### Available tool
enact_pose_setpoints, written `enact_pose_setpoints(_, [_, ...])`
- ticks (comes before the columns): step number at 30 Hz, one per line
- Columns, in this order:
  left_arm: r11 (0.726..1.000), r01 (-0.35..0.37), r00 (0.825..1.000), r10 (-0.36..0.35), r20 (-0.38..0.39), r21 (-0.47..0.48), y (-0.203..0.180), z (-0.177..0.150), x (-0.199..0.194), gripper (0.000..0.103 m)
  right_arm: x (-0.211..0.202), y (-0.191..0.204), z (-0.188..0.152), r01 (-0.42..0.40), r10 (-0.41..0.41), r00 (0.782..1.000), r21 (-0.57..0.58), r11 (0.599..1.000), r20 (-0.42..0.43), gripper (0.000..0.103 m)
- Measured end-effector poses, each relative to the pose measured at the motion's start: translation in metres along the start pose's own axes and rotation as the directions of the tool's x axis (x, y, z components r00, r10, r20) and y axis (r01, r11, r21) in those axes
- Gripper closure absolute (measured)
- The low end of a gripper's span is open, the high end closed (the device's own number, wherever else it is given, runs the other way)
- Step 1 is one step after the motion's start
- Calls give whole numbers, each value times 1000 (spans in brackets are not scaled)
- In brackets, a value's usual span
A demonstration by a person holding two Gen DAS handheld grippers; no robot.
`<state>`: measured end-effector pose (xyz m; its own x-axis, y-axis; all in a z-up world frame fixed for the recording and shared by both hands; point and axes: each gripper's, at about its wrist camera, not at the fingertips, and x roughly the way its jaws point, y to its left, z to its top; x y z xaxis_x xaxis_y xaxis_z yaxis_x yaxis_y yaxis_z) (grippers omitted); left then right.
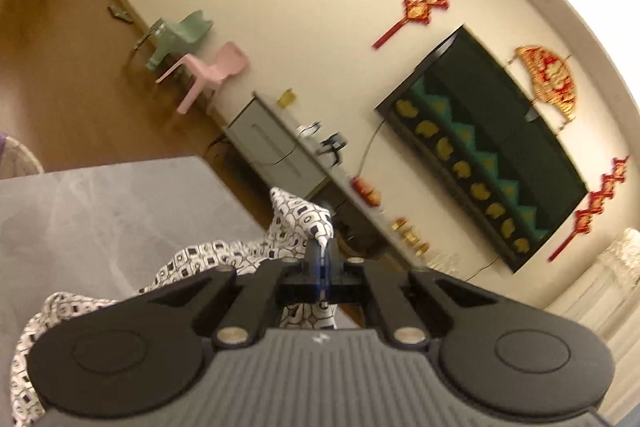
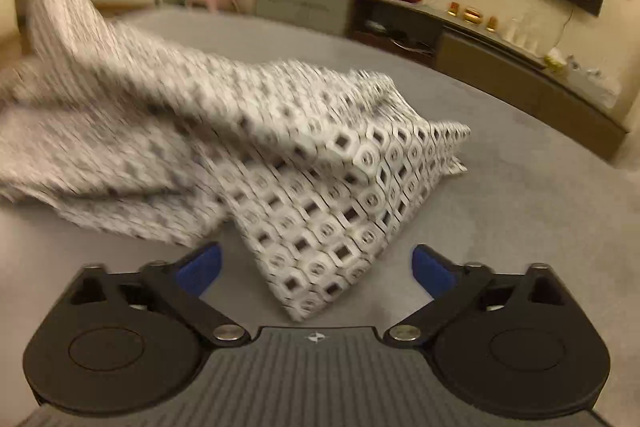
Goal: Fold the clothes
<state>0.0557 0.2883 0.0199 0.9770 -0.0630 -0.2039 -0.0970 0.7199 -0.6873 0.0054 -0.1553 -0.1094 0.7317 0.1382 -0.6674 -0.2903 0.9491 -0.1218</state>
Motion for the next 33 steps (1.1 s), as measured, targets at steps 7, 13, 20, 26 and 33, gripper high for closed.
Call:
enact_pose_setpoints(7, [994, 110, 981, -110, 157, 9, -26, 12, -18, 102, -106, -75, 54, 54, -148, 934, 280, 959, 326, 100])
enact_pose_setpoints(13, [994, 61, 982, -75, 171, 88, -70, 36, 35, 102, -186, -103, 135, 203, -272, 809, 187, 961, 521, 100])
enact_pose_setpoints(20, [965, -247, 968, 242, 61, 87, -40, 16, 136, 102, -12, -131, 239, 351, -348, 885, 50, 935, 310, 86])
enact_pose_setpoints(26, [900, -432, 881, 434, -187, 51, 45, -9, 198, 92, 77, -174, 206, 319, -364, 925, 297, 900, 108, 28])
enact_pose_setpoints(33, [908, -403, 891, 419, -176, 119, 33, -7, 183, 73, 62, -159, 91, 168, -196, 977, 247, 954, 90, 13])
